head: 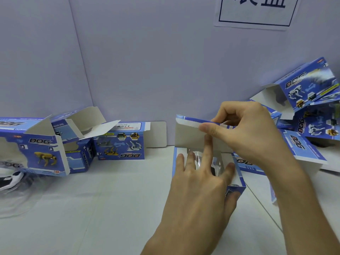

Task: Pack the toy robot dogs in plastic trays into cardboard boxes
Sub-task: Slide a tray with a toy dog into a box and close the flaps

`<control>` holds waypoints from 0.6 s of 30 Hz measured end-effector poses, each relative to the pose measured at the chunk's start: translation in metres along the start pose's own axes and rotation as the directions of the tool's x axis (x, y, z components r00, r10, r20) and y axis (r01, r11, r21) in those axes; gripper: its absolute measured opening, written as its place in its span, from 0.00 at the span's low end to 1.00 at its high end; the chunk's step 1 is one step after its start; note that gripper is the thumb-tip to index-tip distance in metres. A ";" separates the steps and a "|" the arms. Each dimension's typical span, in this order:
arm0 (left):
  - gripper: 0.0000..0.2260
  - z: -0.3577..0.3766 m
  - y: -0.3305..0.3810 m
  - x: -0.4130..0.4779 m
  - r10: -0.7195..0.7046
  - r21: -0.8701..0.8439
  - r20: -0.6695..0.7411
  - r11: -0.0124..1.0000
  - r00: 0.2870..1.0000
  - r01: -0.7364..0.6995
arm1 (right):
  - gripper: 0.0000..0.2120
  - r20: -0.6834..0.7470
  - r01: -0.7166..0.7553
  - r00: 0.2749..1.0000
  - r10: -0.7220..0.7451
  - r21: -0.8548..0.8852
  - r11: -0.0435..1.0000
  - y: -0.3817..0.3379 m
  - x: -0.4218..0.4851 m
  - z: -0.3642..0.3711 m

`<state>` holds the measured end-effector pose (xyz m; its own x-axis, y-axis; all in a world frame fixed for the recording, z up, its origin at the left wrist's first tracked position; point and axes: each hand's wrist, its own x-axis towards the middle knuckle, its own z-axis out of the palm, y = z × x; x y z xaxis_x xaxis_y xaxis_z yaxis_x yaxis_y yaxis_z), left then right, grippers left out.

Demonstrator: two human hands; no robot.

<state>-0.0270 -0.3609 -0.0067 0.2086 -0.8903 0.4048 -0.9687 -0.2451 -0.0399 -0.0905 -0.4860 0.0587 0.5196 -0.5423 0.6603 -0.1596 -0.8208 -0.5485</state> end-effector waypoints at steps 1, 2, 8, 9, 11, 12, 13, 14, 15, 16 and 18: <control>0.22 -0.001 0.001 0.000 -0.001 -0.005 0.007 1.000 1.000 0.001 | 0.14 -0.014 0.017 1.000 -0.017 -0.017 1.000 -0.001 -0.001 0.001; 0.23 -0.002 0.002 0.001 0.002 -0.014 0.036 1.000 0.999 -0.001 | 0.13 -0.029 0.027 0.999 -0.028 -0.035 0.999 -0.003 -0.001 0.001; 0.21 -0.007 0.009 -0.007 0.038 0.043 0.014 0.998 0.999 -0.038 | 0.09 0.073 0.033 0.997 -0.024 -0.122 0.992 -0.016 -0.008 -0.015; 0.20 -0.007 0.012 -0.009 0.063 0.076 0.025 0.995 0.998 -0.065 | 0.11 0.112 0.026 0.994 -0.012 -0.120 0.992 -0.019 -0.010 -0.020; 0.19 -0.003 0.019 -0.012 0.089 0.122 0.048 0.988 0.995 -0.094 | 0.13 0.128 0.033 0.992 -0.017 -0.122 0.992 -0.025 -0.013 -0.029; 0.19 -0.001 0.023 -0.012 0.095 0.130 0.047 0.986 0.994 -0.101 | 0.12 0.109 0.034 0.994 -0.021 -0.122 0.992 -0.026 -0.014 -0.032; 0.20 0.000 0.027 -0.012 0.096 0.130 0.046 0.986 0.994 -0.102 | 0.11 0.084 0.034 0.996 -0.023 -0.124 0.992 -0.027 -0.014 -0.034; 0.20 0.000 0.030 -0.012 0.095 0.130 0.048 0.986 0.994 -0.100 | 0.10 0.057 0.032 0.998 -0.025 -0.129 0.991 -0.026 -0.014 -0.035; 0.20 0.000 0.033 -0.012 0.092 0.130 0.055 0.987 0.994 -0.099 | 0.10 0.034 0.038 0.999 -0.034 -0.138 0.990 -0.026 -0.014 -0.034; 0.20 -0.001 0.034 -0.012 0.090 0.132 0.059 0.986 0.994 -0.097 | 0.10 0.016 0.046 0.999 -0.044 -0.151 0.987 -0.026 -0.013 -0.032; 0.20 -0.002 0.031 -0.012 0.084 0.133 0.047 0.987 0.995 -0.090 | 0.10 0.005 0.065 0.998 -0.065 -0.164 0.984 -0.025 -0.013 -0.030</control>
<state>-0.0599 -0.3572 -0.0105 0.1322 -0.9249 0.3566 -0.9569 -0.2129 -0.1975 -0.1185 -0.4639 0.0789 0.5333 -0.4866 0.6920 -0.2607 -0.8727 -0.4127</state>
